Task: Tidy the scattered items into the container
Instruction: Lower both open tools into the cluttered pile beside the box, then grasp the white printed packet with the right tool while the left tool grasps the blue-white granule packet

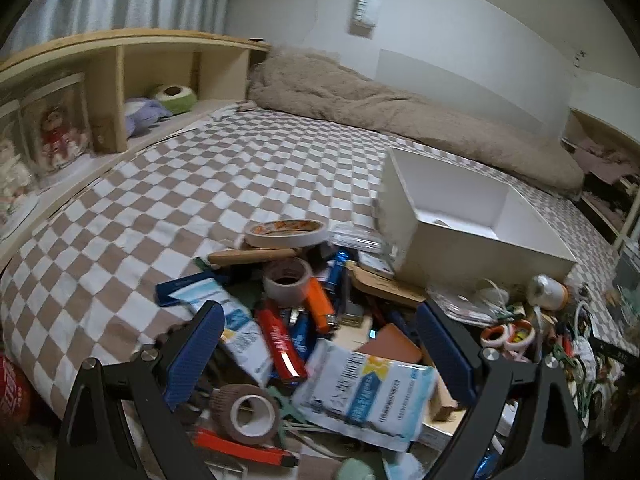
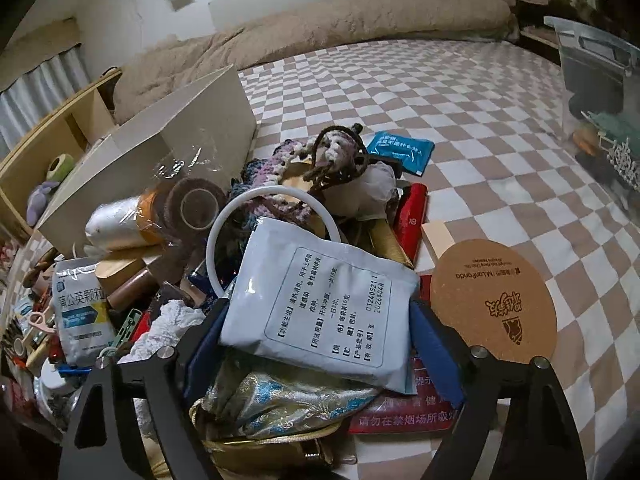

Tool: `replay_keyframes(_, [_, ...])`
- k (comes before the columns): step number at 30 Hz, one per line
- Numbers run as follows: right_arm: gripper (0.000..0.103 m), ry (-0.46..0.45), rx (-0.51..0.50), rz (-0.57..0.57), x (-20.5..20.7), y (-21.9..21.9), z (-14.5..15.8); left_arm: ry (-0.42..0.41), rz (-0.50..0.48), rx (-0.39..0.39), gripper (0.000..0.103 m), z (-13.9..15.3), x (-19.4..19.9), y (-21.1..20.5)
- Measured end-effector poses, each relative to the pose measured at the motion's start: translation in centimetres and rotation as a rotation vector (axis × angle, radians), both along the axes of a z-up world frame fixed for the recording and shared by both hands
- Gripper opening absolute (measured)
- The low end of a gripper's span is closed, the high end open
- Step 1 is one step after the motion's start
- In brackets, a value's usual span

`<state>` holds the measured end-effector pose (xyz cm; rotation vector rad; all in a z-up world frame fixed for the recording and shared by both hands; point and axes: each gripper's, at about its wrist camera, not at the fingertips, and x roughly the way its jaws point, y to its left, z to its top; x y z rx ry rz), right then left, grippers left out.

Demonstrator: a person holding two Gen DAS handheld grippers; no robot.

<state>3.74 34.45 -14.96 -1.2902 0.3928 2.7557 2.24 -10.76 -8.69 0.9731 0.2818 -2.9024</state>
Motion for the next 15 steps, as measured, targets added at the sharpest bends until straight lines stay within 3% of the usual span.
replay_keyframes(8, [0.085,0.053,0.008,-0.021,0.4,0.2,0.9,-0.035,0.087,0.021,0.097,-0.4,0.0,-2.7])
replay_keyframes(10, [0.085,0.075,0.005,-0.029,0.7,0.3,1.4,-0.036,0.034,0.021,0.097,-0.5,0.1,-2.0])
replay_keyframes(15, [0.085,0.121,-0.013,-0.039,1.5,0.5,2.2,-0.081,-0.233,0.047,0.097,-1.1,-0.2,2.1])
